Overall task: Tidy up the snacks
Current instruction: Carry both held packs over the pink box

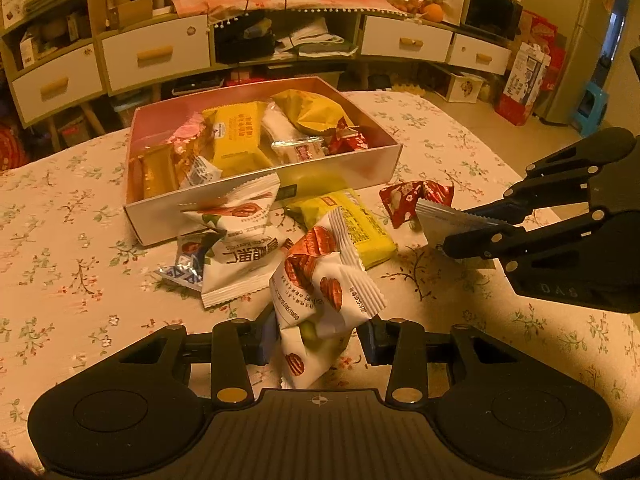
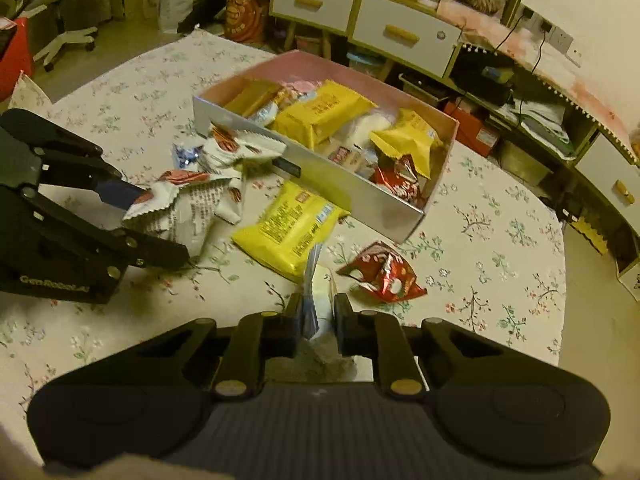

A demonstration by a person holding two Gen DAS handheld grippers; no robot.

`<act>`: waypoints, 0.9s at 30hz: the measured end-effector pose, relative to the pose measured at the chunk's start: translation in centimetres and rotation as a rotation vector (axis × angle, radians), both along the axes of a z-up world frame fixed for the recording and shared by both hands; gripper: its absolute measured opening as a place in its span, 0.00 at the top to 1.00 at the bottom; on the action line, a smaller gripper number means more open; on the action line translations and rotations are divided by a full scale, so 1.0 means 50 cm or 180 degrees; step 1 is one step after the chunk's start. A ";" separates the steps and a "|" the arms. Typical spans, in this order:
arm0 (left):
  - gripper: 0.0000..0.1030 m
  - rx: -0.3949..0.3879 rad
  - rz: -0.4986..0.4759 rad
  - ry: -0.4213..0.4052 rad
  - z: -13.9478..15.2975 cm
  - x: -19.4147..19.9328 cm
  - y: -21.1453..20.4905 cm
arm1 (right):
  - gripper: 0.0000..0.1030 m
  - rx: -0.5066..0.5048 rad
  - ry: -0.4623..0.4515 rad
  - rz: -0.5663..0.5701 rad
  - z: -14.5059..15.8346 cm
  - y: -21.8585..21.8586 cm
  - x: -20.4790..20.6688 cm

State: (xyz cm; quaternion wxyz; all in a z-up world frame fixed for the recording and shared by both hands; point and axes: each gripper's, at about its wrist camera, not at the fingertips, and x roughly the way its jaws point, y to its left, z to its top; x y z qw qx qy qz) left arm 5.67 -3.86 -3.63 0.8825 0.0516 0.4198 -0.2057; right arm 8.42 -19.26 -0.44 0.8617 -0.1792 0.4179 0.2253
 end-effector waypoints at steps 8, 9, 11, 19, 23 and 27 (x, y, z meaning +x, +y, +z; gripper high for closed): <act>0.63 -0.0063 0.0082 -0.0048 0.020 0.002 0.022 | 0.87 0.0205 -0.0129 -0.0004 0.038 0.010 -0.005; 0.63 -0.0070 0.0096 -0.0056 0.022 0.003 0.025 | 0.87 0.0248 -0.0141 -0.0006 0.044 0.010 -0.005; 0.63 -0.0083 0.0129 -0.0071 0.027 0.006 0.031 | 0.87 0.0321 -0.0179 -0.0009 0.056 0.010 -0.005; 0.63 -0.0085 0.0343 -0.0176 0.056 0.025 0.056 | 0.87 0.0477 -0.0334 -0.0110 0.089 0.015 0.017; 0.63 -0.0024 0.0390 -0.0331 0.084 0.044 0.065 | 0.87 0.0560 -0.0348 -0.0200 0.103 0.017 0.045; 0.63 -0.0027 0.0466 -0.0420 0.112 0.086 0.075 | 0.87 0.0672 -0.0309 -0.0322 0.121 0.023 0.094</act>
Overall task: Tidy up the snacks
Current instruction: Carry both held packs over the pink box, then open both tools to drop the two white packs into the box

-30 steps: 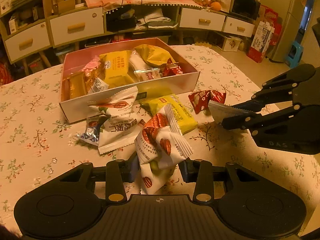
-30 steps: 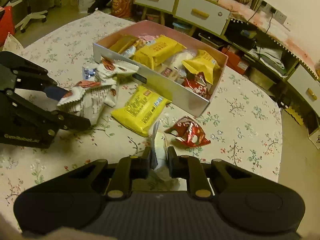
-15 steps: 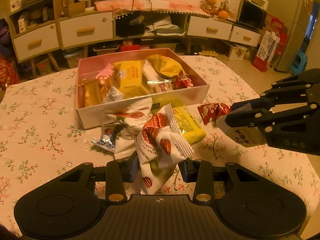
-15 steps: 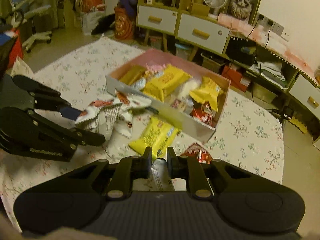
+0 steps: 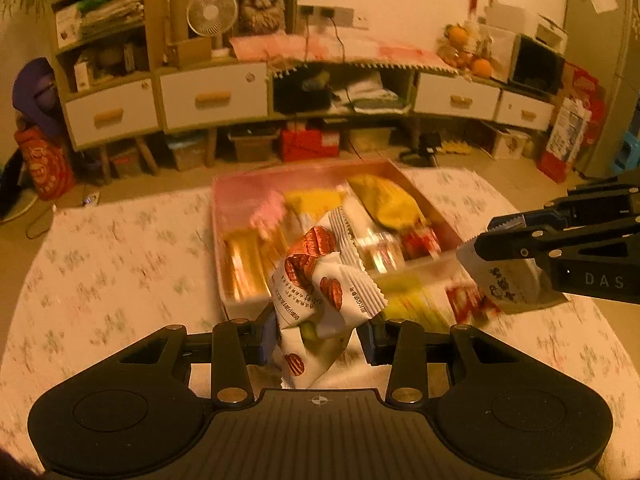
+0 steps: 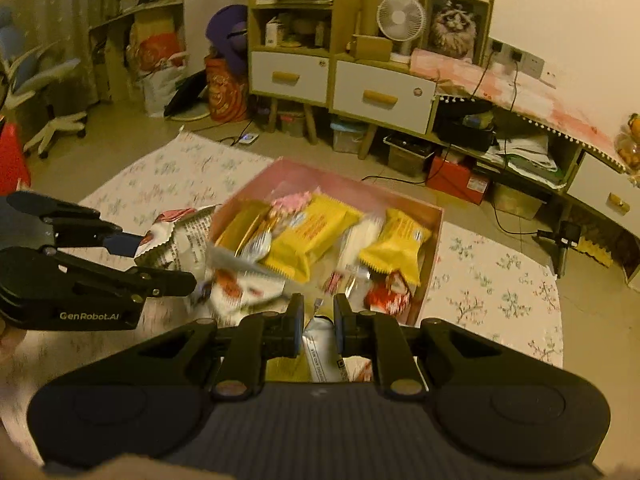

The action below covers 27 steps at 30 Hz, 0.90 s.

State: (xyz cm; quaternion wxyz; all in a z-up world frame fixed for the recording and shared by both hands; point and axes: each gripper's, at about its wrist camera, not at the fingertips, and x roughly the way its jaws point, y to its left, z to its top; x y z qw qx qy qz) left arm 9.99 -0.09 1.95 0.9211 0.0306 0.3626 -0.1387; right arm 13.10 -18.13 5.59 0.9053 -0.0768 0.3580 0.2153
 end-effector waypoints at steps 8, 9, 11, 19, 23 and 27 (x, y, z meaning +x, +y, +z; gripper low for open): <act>0.63 0.0236 0.0056 -0.0043 0.009 0.113 -0.014 | 0.87 0.0105 0.0017 -0.0177 0.003 0.034 0.100; 0.63 0.0268 0.0057 -0.0044 0.006 0.124 -0.016 | 0.87 0.0080 0.0025 -0.0180 -0.002 0.040 0.110; 0.63 0.0337 0.0046 -0.0043 -0.002 0.144 -0.019 | 0.87 0.0009 0.0036 -0.0184 -0.014 0.052 0.124; 0.63 0.0433 0.0101 -0.0015 -0.042 0.207 -0.017 | 0.87 -0.0066 0.0141 -0.0249 -0.051 0.058 0.174; 0.63 0.0431 0.0133 -0.0023 -0.054 0.224 -0.013 | 0.87 -0.0057 0.0165 -0.0317 -0.058 0.052 0.188; 0.62 0.0385 0.0124 -0.0030 -0.061 0.234 -0.014 | 0.86 -0.0041 0.0180 -0.0375 -0.060 0.047 0.198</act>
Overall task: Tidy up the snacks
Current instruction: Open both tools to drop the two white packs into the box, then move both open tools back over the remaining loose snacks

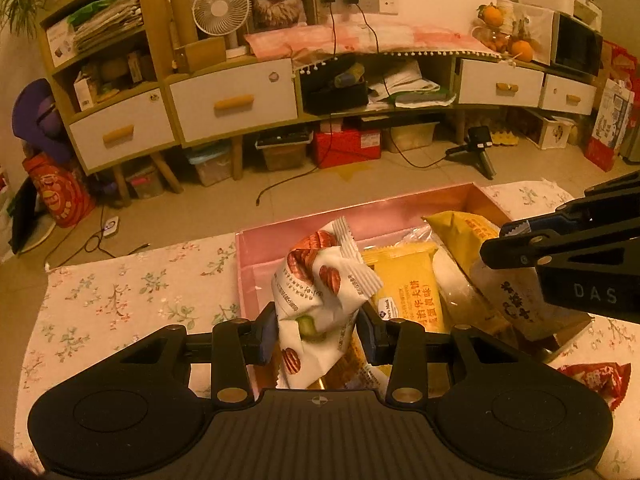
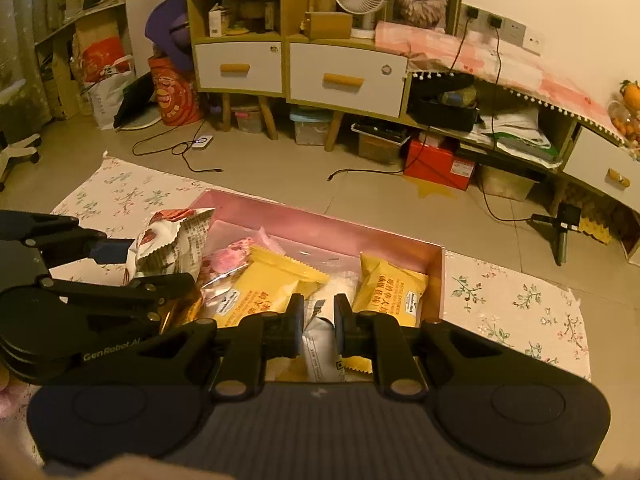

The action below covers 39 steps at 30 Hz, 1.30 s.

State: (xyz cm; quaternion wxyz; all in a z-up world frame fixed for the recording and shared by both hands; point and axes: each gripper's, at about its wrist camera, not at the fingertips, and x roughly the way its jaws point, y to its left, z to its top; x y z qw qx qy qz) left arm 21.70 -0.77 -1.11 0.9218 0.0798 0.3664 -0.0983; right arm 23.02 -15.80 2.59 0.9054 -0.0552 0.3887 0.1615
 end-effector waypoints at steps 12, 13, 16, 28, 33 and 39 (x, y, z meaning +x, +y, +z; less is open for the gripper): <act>0.30 -0.0031 -0.0092 -0.0061 0.018 -0.013 -0.003 | 0.34 -0.0049 -0.0207 -0.0147 0.030 -0.020 -0.017; 0.28 -0.0035 -0.0084 -0.0061 0.021 -0.017 -0.002 | 0.30 -0.0050 -0.0213 -0.0152 0.032 -0.022 -0.020; 0.21 -0.0053 -0.0067 -0.0054 0.028 -0.033 0.003 | 0.24 -0.0076 -0.0210 -0.0160 0.039 -0.023 -0.031; 0.08 -0.0078 -0.0053 0.0032 0.041 -0.129 0.031 | 0.04 -0.0172 -0.0317 -0.0067 0.070 -0.019 -0.119; 0.05 -0.0096 -0.0027 0.0069 0.042 -0.174 0.045 | 0.00 -0.0179 -0.0341 -0.0033 0.071 -0.015 -0.164; 0.04 -0.0063 -0.0026 0.0103 0.045 -0.226 0.054 | 0.00 -0.0191 -0.0304 -0.0017 0.061 -0.004 -0.208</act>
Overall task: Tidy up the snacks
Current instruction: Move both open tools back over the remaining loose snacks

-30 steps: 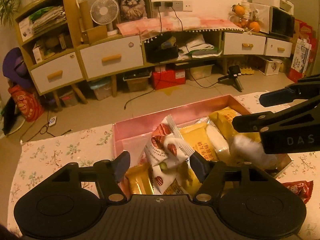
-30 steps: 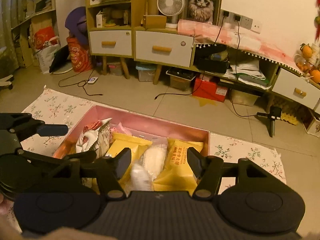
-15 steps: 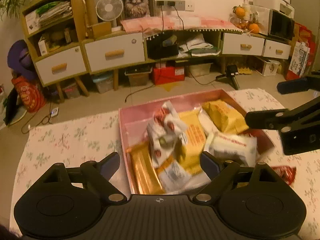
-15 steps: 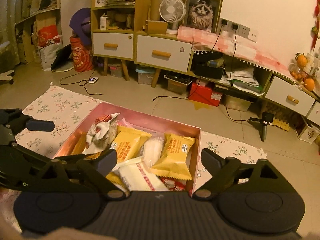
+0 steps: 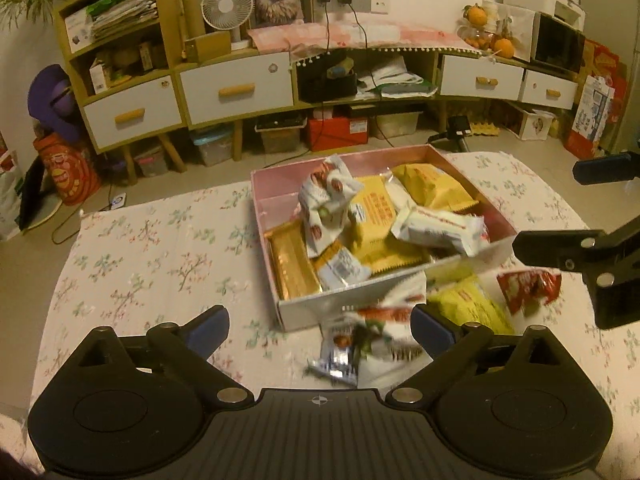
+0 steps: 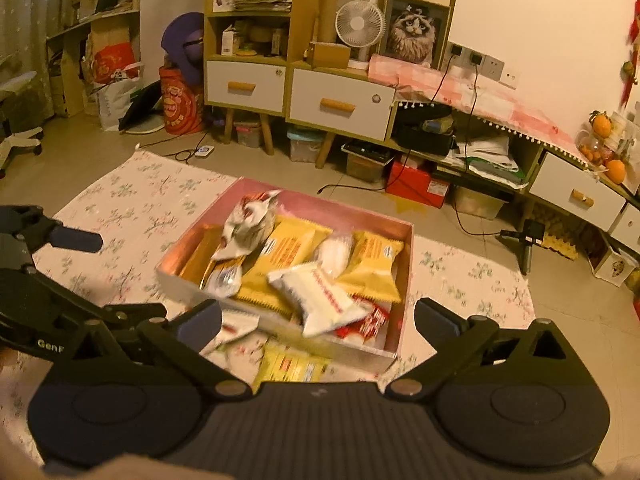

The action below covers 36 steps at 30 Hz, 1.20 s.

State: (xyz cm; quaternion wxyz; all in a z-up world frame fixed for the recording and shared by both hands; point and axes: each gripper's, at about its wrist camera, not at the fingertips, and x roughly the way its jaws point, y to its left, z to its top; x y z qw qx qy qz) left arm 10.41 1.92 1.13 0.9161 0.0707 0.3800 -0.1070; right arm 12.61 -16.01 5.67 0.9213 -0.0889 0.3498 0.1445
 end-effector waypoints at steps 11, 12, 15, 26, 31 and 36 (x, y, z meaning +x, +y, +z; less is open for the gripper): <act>0.03 0.0065 0.0018 -0.0011 -0.009 -0.072 0.011 | 0.00 0.0063 0.0028 -0.0088 -0.015 -0.004 -0.059; 0.03 0.0071 0.0016 -0.0004 -0.011 -0.074 0.012 | 0.00 0.0067 0.0034 -0.0093 -0.019 -0.004 -0.062; 0.03 0.0088 0.0032 0.0007 -0.021 -0.080 0.020 | 0.00 0.0051 0.0045 -0.0120 -0.034 -0.004 -0.074; 0.03 0.0105 -0.0185 0.0082 -0.083 -0.087 0.034 | 0.00 0.0007 0.0112 -0.0183 -0.093 -0.016 -0.084; 0.03 -0.0015 -0.0279 0.0165 -0.115 -0.075 0.040 | 0.00 0.0109 0.0172 -0.0152 -0.117 -0.026 -0.080; 0.03 -0.0109 -0.0330 0.0146 -0.129 -0.061 0.038 | 0.00 0.0223 0.0307 -0.0164 -0.136 -0.040 -0.068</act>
